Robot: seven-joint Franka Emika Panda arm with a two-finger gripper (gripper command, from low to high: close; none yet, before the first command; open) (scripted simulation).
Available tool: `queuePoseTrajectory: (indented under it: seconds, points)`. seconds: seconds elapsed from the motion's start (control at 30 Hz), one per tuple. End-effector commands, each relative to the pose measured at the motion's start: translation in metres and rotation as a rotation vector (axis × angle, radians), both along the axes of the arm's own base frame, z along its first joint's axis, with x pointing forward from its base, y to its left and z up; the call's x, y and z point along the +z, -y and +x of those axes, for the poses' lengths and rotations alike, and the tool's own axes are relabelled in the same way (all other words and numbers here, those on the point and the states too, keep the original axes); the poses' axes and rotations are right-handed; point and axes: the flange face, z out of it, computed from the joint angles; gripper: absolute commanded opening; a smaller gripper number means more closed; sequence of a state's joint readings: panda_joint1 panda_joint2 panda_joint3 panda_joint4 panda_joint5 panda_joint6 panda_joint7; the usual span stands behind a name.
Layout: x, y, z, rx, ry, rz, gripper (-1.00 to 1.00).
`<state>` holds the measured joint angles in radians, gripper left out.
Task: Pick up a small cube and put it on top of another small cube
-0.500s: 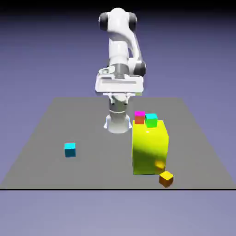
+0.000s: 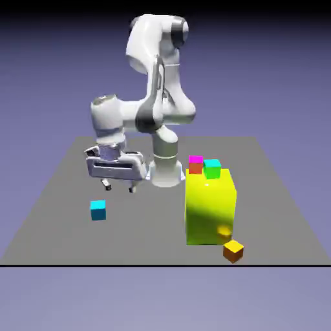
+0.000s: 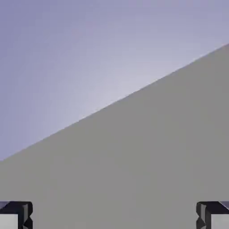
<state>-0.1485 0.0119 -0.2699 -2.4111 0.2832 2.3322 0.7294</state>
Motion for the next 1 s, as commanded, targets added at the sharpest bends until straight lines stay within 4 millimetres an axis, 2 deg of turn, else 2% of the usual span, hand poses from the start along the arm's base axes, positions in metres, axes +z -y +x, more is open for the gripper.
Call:
queuePoseTrajectory:
  seconds: [0.0,0.17,0.4,0.77,0.83,0.93,0.97]
  points:
    - [-0.01,0.011,-0.002,-0.031,-0.042,0.031,0.0]
    - [-0.058,0.064,-0.02,-0.184,-0.235,0.191,0.0]
    - [-0.116,0.127,-0.058,-0.385,-0.458,0.419,0.0]
    - [-0.184,0.203,-0.131,-0.649,-0.708,0.775,0.0]
    - [-0.188,0.207,-0.136,-0.663,-0.721,0.796,0.0]
    - [-0.223,0.169,-0.141,-0.662,-0.72,0.797,0.0]
    - [-0.229,0.162,-0.143,-0.662,-0.721,0.797,0.0]
